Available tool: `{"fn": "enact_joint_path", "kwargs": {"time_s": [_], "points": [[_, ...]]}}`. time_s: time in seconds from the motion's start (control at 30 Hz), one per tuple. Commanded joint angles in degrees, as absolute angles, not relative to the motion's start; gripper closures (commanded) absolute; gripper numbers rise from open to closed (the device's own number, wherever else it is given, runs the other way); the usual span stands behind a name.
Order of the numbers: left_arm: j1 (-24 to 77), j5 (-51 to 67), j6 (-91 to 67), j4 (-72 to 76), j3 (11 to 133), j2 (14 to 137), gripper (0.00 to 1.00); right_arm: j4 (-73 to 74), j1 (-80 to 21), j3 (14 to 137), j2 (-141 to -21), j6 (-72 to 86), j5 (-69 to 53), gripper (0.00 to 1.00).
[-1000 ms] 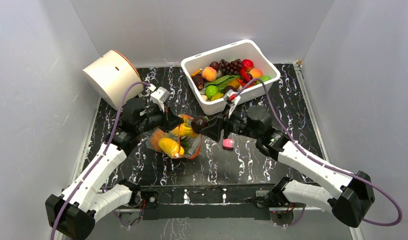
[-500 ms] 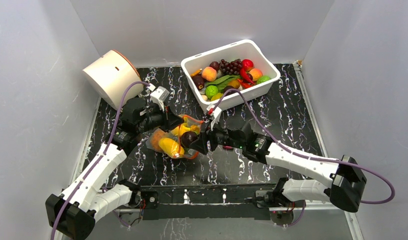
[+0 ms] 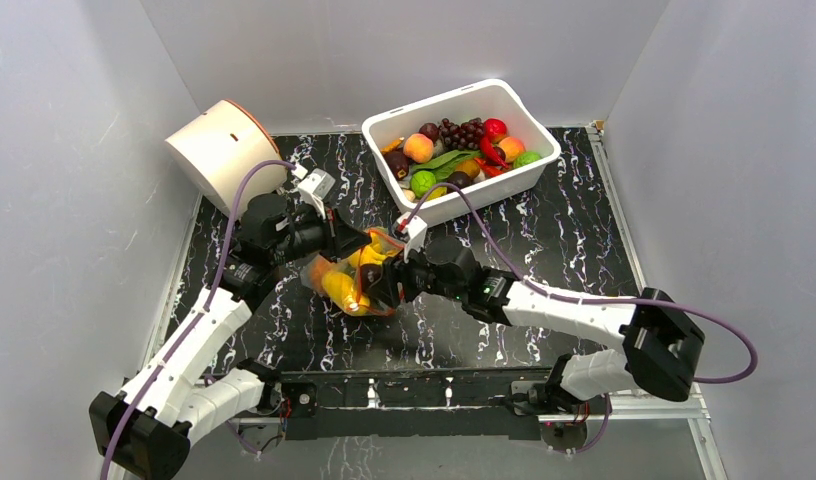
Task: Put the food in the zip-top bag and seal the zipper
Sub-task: Place the fake fruit in the zipper food storage bag.
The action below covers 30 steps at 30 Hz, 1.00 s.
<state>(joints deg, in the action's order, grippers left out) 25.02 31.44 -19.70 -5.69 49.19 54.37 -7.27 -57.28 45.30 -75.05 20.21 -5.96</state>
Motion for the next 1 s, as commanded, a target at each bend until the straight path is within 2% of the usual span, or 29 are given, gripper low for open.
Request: {"fn": "enact_joint_path", "kwargs": {"time_s": [0.0,0.23,0.43,0.67,0.8,0.97], "points": [[25.2,36.0,-24.08,1.0,49.71,51.86,1.0,-16.48,-57.7,48.54,-76.62,23.06,-7.07,0.65],[25.18,36.39,-26.42,3.01,48.53,51.72,1.0,-23.41,-57.81,47.07,-75.77,24.83,-5.22,0.63],[25.22,36.35,-26.89,3.34,48.73,51.84,1.0,-15.94,-57.83,50.06,-77.97,23.95,0.0,0.44],[25.22,34.93,-25.83,1.75,49.53,51.26,1.0,-7.3,-57.83,51.25,-72.85,20.74,2.81,0.26],[25.22,34.59,-25.24,1.25,50.26,51.4,1.0,-2.37,-57.83,52.25,-68.93,14.84,1.35,0.23],[25.22,34.68,-24.87,1.06,50.54,51.64,1.0,3.25,-57.83,52.52,-63.67,4.72,-2.27,0.23]]}}
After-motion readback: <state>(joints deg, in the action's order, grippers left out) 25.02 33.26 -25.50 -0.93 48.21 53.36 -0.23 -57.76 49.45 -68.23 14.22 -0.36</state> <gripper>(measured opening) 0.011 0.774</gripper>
